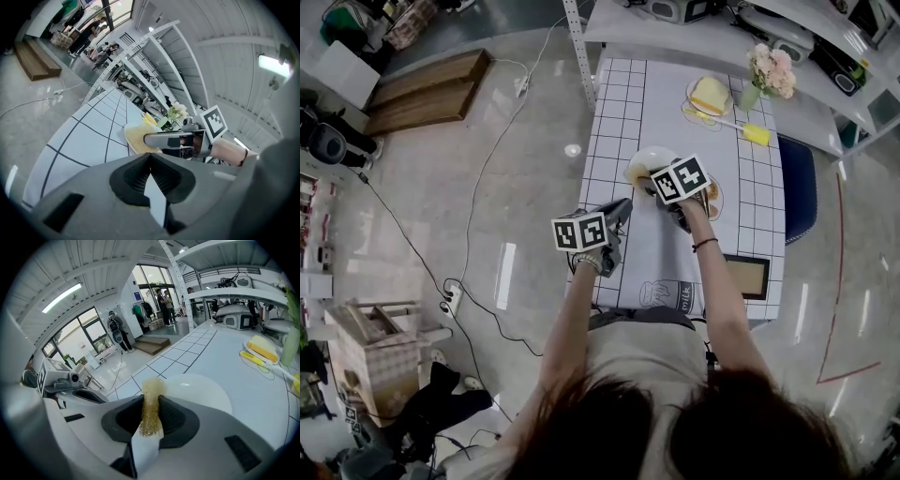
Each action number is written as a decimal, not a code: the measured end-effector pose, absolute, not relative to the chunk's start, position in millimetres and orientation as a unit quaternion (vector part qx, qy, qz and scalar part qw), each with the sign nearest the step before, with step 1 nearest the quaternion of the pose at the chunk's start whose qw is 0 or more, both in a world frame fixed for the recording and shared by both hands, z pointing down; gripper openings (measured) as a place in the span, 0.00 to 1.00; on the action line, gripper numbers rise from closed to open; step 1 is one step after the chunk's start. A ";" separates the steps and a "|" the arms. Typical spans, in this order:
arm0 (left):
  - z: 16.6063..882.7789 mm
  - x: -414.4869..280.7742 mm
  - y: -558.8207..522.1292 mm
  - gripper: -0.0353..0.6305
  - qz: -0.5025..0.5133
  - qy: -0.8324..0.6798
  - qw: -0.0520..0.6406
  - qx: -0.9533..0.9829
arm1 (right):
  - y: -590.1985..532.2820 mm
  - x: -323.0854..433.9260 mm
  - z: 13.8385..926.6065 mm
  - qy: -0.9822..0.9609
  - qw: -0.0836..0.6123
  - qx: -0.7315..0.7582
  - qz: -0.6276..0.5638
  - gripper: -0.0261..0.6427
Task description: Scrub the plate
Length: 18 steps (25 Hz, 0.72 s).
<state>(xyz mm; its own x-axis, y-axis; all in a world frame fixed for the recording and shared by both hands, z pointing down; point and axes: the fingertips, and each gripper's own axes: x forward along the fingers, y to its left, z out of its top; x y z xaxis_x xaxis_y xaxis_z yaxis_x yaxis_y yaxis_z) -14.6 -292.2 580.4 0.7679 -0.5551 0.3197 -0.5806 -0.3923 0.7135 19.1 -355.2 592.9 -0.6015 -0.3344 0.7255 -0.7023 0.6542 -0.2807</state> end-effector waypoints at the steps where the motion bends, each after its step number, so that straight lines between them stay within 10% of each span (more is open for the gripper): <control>1: 579.7 -14.5 -292.6 0.07 0.014 -0.340 0.433 0.835 | -356.4 18.5 592.9 -0.850 0.324 0.306 0.281 0.15; 18: 582.3 -16.0 -296.6 0.07 0.009 -0.342 0.440 0.830 | -377.3 24.4 594.7 -0.846 0.294 0.345 0.281 0.15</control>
